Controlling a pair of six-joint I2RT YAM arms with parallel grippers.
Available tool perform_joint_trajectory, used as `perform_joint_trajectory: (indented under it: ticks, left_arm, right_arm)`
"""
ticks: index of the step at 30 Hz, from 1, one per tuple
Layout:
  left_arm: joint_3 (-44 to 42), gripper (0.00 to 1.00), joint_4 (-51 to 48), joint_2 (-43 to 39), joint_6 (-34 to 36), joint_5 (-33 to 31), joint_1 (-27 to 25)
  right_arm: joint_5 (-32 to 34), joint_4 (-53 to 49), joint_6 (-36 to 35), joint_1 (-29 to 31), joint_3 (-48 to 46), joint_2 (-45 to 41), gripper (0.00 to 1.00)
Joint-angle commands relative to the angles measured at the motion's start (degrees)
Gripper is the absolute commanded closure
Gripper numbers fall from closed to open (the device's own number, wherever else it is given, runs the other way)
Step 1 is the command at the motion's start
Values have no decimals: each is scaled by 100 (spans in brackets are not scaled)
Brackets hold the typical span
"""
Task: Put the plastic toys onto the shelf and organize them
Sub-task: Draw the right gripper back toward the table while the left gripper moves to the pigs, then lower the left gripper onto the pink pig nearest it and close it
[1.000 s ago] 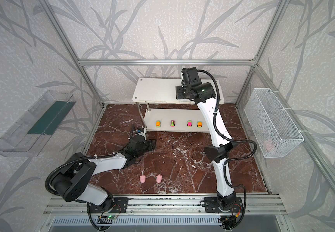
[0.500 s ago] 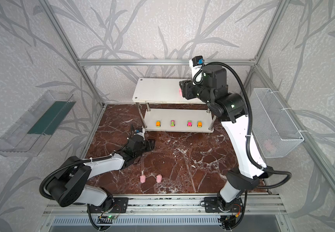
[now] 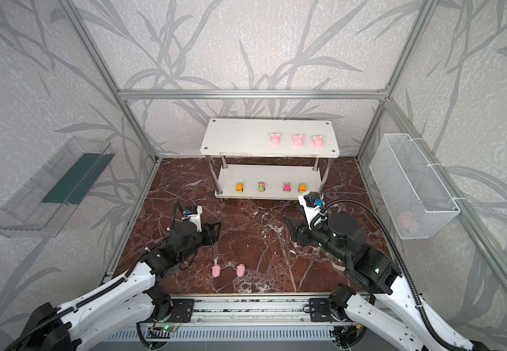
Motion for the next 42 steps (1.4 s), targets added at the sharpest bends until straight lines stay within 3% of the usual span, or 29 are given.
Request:
perform_joint_trajectory:
  ticks: [1,8,14,21,32,42]
  left_arm:
    - [-207,41,-1015,-411,-366,-396,-436]
    - [-401,33,-1692,-525,-1091,-645,-1477]
    - [-498,30,-1804,-275,-1566,-480,-1810]
    - [-525,26,-2247,-17,-2131,-655,-2118]
    - [-539,31,-2410,64,-2605,-724,-2491]
    - [-325,44,-2412,793,-2618,-807,-2668]
  right_arm:
    - [-157,234,879,41,-870,-376,39]
    - [-270,1267,1648,50,-2363,-347,39]
    - [-380,1705,1624,50,-2597,351,39]
    - [-314,2077,1791,52,-2916,487,39]
    - [-288,2377,1821,55,-3035,948,39]
    - [-367,2721,1778,24,-3069,1472,39]
